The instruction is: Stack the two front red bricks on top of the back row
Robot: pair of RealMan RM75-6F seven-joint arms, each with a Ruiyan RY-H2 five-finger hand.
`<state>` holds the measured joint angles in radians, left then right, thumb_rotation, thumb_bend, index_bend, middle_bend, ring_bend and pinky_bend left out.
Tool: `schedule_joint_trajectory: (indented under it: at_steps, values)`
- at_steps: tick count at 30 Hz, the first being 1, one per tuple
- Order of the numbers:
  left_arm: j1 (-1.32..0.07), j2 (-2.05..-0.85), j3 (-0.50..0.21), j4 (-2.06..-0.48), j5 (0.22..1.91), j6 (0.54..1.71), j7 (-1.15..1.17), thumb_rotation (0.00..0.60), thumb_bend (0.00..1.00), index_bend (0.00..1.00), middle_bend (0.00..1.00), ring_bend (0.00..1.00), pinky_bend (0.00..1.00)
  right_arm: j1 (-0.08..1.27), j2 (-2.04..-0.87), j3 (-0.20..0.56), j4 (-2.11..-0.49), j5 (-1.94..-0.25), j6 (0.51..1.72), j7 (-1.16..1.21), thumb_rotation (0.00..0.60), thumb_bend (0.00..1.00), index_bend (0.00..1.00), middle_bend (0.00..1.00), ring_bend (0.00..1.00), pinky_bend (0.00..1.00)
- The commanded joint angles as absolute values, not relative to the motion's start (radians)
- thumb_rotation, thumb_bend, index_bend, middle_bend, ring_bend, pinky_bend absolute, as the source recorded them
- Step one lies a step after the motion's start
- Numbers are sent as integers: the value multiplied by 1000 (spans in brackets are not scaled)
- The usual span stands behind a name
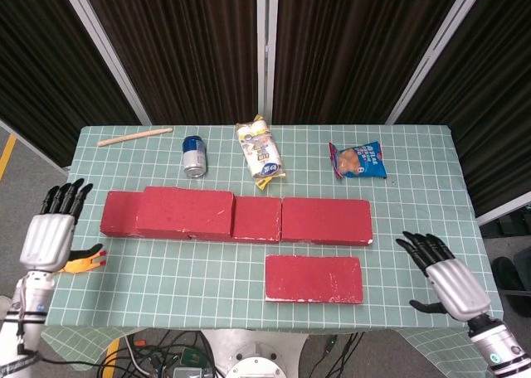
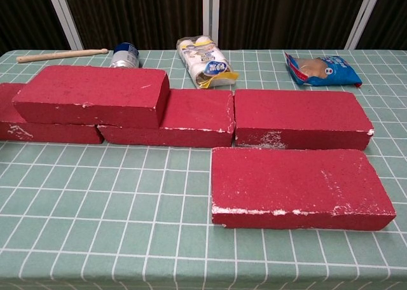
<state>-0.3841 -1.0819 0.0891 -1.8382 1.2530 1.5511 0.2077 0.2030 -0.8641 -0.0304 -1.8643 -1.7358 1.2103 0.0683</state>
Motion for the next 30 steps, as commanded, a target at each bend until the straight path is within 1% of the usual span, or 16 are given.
schedule_joint_trajectory:
  at_steps: [1, 4, 10, 15, 22, 30]
  values:
    - [-315, -1089, 121, -1790, 1293, 1590, 178, 600, 17, 37, 0, 0, 0, 286, -898, -31, -1916, -1699, 1071, -4, 600, 0, 0, 0, 0, 0]
    - [-280, -1104, 126, -1764, 1305, 1597, 189, 600, 16, 37, 0, 0, 0, 325, -932, -25, -1933, -1673, 1008, -14, 600, 0, 0, 0, 0, 0]
    - [-227, -1117, 118, -1727, 1336, 1592, 97, 600, 16, 37, 0, 0, 0, 400, -1007, -5, -1949, -1592, 888, -92, 600, 0, 0, 0, 0, 0]
    - [-194, -1114, 117, -1698, 1362, 1574, 26, 600, 16, 37, 0, 0, 0, 449, -1092, 16, -1942, -1489, 820, -178, 600, 0, 0, 0, 0, 0]
    - [-161, -1123, 103, -1653, 1368, 1555, 17, 600, 16, 37, 0, 0, 0, 494, -1204, 34, -1909, -1361, 787, -248, 600, 0, 0, 0, 0, 0]
    - [-132, -1131, 79, -1615, 1378, 1536, -27, 600, 16, 37, 0, 0, 0, 538, -1289, 43, -1867, -1249, 784, -312, 600, 0, 0, 0, 0, 0]
